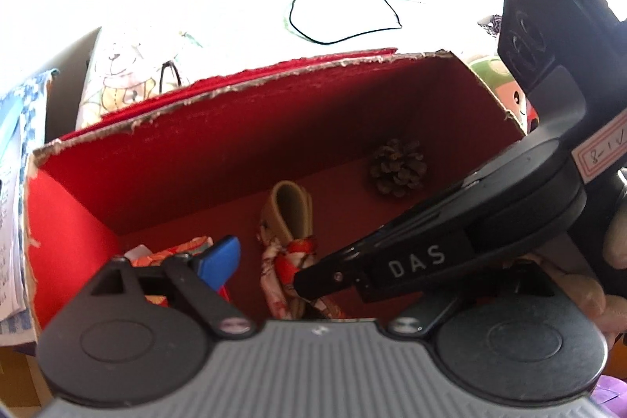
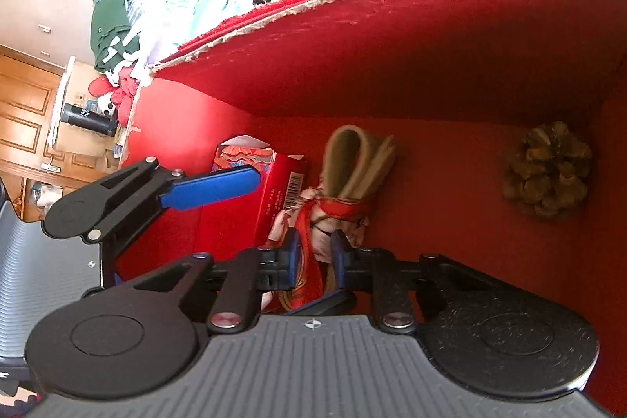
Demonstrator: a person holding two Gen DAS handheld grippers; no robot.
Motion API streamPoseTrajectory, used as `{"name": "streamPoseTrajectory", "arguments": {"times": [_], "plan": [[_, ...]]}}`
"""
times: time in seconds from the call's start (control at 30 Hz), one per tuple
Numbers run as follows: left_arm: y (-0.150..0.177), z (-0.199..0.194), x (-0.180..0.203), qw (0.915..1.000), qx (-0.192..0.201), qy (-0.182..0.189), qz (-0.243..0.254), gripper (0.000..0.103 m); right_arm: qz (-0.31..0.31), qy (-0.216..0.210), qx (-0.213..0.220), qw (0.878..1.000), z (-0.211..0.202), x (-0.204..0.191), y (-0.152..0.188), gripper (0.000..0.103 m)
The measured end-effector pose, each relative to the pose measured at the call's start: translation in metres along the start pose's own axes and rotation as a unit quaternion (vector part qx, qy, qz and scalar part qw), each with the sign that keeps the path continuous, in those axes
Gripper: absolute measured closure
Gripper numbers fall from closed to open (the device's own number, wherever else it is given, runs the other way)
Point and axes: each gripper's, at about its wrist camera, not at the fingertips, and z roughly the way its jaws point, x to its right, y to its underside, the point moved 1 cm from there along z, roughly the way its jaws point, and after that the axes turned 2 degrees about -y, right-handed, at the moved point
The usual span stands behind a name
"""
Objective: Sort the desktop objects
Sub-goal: 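Lower the strap into the red box and open the right tool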
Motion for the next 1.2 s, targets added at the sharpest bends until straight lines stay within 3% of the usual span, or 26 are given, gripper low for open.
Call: {"name": "streamPoseTrajectory", "arguments": {"times": [0.27, 0.43, 0.9, 1.03, 1.2], "plan": [[-0.005, 0.004, -0.005, 0.9996, -0.009, -0.005, -0.026, 0.008, 0.026, 0.001, 0.023, 0.999, -0.010, 0.006, 0.006, 0.077], [-0.005, 0.007, -0.005, 0.9989, -0.013, -0.033, -0.031, 0.008, 0.019, 0.014, 0.053, 0.998, -0.020, 0.004, -0.001, 0.077], [-0.006, 0.007, -0.004, 0.9976, -0.001, -0.060, -0.034, 0.000, 0.017, 0.017, 0.083, 0.996, -0.004, -0.005, -0.009, 0.076], [-0.007, 0.008, -0.005, 0.9959, -0.008, -0.081, -0.039, 0.007, 0.018, 0.030, 0.102, 0.994, -0.006, -0.007, -0.008, 0.075], [-0.007, 0.008, -0.004, 0.9948, -0.009, -0.093, -0.042, 0.007, 0.005, 0.051, 0.135, 0.990, -0.012, -0.013, -0.004, 0.075]]}}
